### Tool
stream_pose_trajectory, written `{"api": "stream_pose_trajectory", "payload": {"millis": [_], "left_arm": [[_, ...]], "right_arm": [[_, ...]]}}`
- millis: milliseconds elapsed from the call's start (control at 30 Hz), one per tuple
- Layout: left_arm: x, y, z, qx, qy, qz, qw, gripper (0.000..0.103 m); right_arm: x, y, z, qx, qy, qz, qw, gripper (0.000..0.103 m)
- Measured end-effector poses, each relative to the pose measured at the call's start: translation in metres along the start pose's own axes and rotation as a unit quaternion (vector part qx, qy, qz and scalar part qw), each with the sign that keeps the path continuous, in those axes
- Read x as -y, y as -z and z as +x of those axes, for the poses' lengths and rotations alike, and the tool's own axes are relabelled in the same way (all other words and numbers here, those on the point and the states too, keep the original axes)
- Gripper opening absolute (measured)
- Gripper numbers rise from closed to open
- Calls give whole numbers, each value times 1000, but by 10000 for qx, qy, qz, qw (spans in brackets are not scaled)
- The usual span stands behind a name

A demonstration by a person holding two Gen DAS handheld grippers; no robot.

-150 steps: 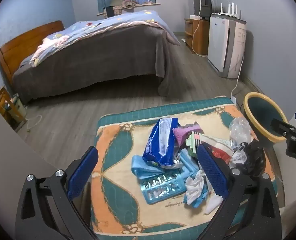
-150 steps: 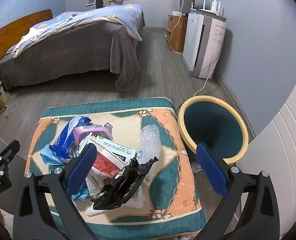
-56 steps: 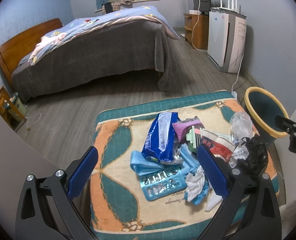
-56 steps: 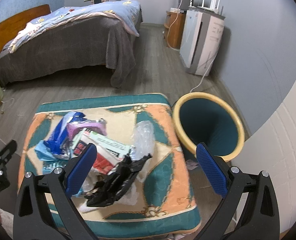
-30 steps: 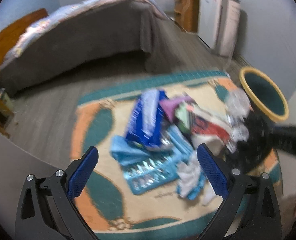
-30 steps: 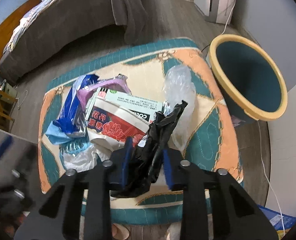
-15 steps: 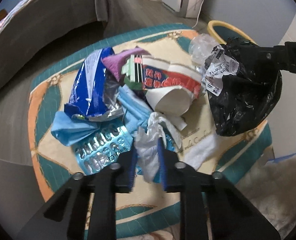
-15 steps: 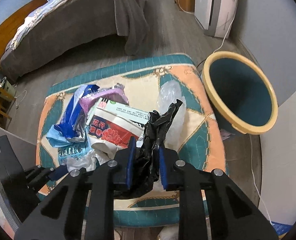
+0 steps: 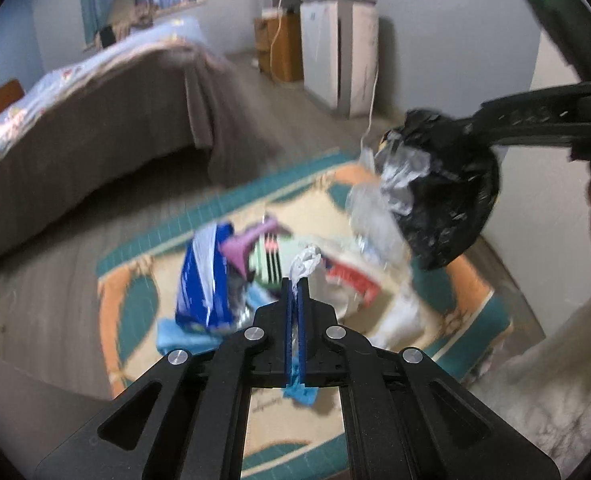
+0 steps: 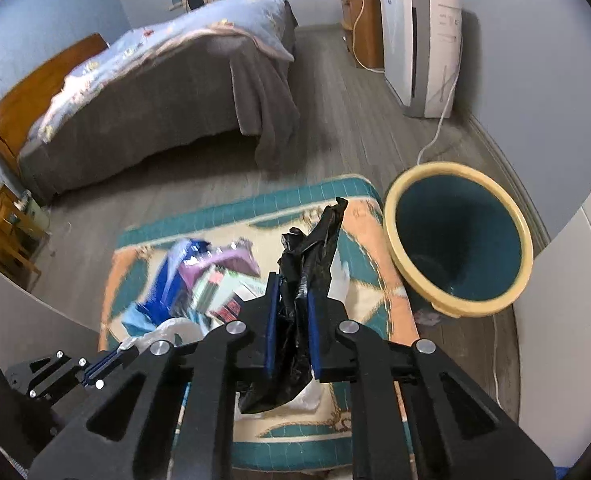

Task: Collect trash
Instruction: 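Carry the black bag over the teal bin and open the right gripper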

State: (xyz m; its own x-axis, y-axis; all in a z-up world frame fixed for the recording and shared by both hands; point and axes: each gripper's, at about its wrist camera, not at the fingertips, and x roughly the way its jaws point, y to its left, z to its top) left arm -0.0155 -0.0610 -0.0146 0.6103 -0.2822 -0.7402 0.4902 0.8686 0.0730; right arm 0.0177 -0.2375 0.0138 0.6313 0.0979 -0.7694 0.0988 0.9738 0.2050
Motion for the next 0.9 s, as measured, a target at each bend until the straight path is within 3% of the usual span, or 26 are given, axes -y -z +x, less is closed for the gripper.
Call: {"api": "stream_pose_trajectory", "payload": {"millis": [233,400,567,900], "left_arm": [[10,-40,-18,490,106,2,9987,3],[24,-69,-8,543,224,88,9982,3],[45,-100,24,434,556,108,9975,3],[116,-145,99,163,1017,672,9924,3]], "right_arm": [[23,-33,-10,372,-113,82,9992,12],[60,-53,1,496,22,329,9982,12],[107,-66,17,516,375,619,9960,12],[199,-75,61,199,1099,1197,9865,12]]}}
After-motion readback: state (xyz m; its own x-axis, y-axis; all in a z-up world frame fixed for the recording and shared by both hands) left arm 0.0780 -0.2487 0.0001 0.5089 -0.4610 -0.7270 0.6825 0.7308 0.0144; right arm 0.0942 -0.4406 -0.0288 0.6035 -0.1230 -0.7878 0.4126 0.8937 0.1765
